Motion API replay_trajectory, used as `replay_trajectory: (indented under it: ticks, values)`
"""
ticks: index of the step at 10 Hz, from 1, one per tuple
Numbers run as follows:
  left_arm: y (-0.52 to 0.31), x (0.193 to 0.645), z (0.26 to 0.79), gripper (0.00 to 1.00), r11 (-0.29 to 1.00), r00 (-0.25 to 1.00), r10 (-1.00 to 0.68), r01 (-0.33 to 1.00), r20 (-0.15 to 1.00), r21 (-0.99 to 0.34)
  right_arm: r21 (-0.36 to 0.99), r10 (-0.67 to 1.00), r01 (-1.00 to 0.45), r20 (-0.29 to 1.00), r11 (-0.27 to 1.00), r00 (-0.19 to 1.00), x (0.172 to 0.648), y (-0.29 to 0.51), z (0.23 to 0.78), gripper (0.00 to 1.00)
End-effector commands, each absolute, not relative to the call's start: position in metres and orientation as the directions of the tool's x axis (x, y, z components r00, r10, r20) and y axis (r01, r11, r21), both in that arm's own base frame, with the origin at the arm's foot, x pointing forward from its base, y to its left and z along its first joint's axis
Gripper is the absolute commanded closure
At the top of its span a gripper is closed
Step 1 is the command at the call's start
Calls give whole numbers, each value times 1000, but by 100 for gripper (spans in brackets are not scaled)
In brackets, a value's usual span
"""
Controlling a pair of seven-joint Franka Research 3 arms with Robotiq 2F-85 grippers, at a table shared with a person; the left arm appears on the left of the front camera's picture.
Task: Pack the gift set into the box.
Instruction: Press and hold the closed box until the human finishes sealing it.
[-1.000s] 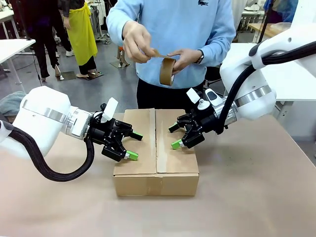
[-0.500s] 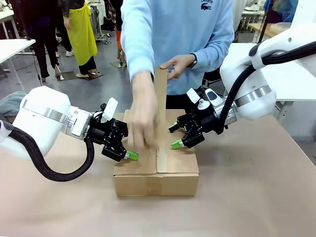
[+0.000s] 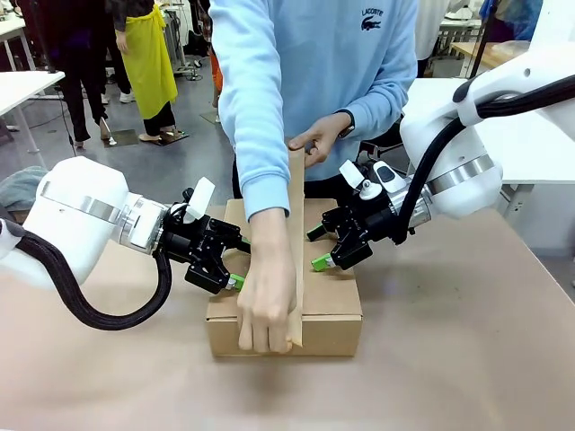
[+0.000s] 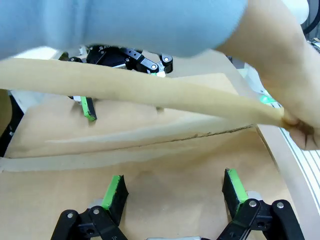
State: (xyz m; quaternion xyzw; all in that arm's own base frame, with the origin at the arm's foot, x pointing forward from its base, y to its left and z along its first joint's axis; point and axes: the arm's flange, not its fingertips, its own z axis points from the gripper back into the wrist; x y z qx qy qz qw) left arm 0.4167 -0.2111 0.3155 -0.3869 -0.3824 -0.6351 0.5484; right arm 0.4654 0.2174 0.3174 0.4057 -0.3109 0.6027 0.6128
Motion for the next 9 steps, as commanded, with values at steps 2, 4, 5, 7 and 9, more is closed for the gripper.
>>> replay_trajectory:
  ticks: [2,4,5,7,9]
  values:
    - [-211,416,315,0,-120,-104,-402,991,910,60,128,489,-991,868,-49,88,465,217,314,0]
    - [-211,416,315,0,-120,-104,-402,991,910,60,128,489,-991,868,-49,88,465,217,314,0]
    - [-211,416,315,0,-120,-104,-402,991,910,60,128,489,-991,868,-49,88,465,217,314,0]
    - [-211,416,315,0,-120,-104,-402,991,910,60,128,489,-991,868,-49,88,465,217,314,0]
    - [-211,416,315,0,-120,-104,-402,991,910,60,128,489,-991,868,-49,88,465,217,314,0]
